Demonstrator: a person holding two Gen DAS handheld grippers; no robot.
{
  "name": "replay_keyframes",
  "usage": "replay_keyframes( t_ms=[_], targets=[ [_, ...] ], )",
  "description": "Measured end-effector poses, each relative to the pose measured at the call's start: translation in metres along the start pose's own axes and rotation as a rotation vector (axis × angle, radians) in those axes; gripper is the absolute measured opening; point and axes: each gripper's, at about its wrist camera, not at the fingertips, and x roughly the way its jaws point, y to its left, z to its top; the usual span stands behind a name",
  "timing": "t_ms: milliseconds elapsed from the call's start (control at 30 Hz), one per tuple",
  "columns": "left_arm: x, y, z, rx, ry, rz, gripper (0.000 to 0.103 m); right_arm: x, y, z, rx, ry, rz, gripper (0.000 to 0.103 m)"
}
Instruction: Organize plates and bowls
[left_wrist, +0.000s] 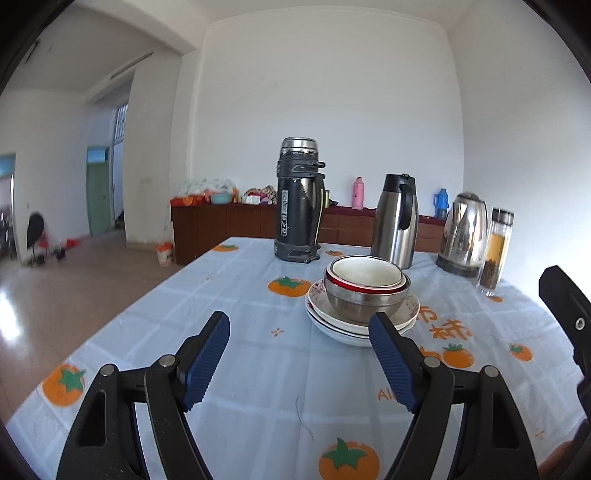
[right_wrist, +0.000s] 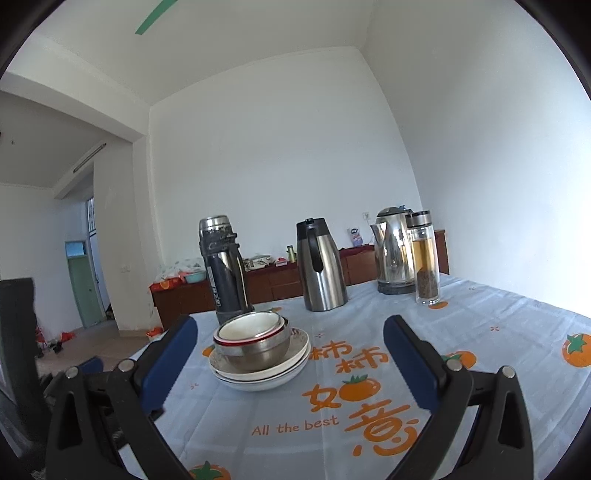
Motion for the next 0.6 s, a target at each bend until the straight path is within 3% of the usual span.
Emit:
replay_keyframes(
  t_ms=[267, 600],
  targets=[
    [-0.014, -0.001, 0.009, 0.023, 0.075, 0.022, 0.080, -0.024, 0.004, 0.019, -0.002, 0.022, -0.011, 0.103],
    [-0.042, -0.009, 0.025, 0.067, 0.029, 0.026, 0.080, -0.035, 0.012, 0.035, -0.006, 0.055, -0.023, 0.103]
  ],
)
